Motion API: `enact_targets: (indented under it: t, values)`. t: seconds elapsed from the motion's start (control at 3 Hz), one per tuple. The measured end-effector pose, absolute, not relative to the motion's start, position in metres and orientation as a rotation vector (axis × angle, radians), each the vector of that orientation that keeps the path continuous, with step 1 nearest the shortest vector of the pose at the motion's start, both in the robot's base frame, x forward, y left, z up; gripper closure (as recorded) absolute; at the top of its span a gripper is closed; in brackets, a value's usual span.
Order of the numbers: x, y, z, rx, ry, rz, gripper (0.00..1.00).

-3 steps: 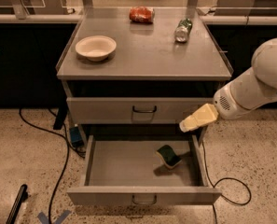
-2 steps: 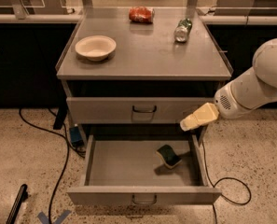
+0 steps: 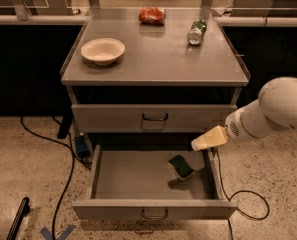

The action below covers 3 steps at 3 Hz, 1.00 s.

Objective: Pick sponge from middle drawer and place on counter

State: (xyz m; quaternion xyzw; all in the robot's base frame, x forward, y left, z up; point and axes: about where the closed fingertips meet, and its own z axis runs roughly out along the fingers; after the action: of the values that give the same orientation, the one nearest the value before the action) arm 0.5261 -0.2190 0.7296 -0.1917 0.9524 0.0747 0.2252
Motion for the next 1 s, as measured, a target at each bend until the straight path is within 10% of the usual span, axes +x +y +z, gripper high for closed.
enact_targets:
  t: [1.0]
  values:
    - [0.544, -0.195, 0.664, -0.638, 2.623, 0.327, 0.00]
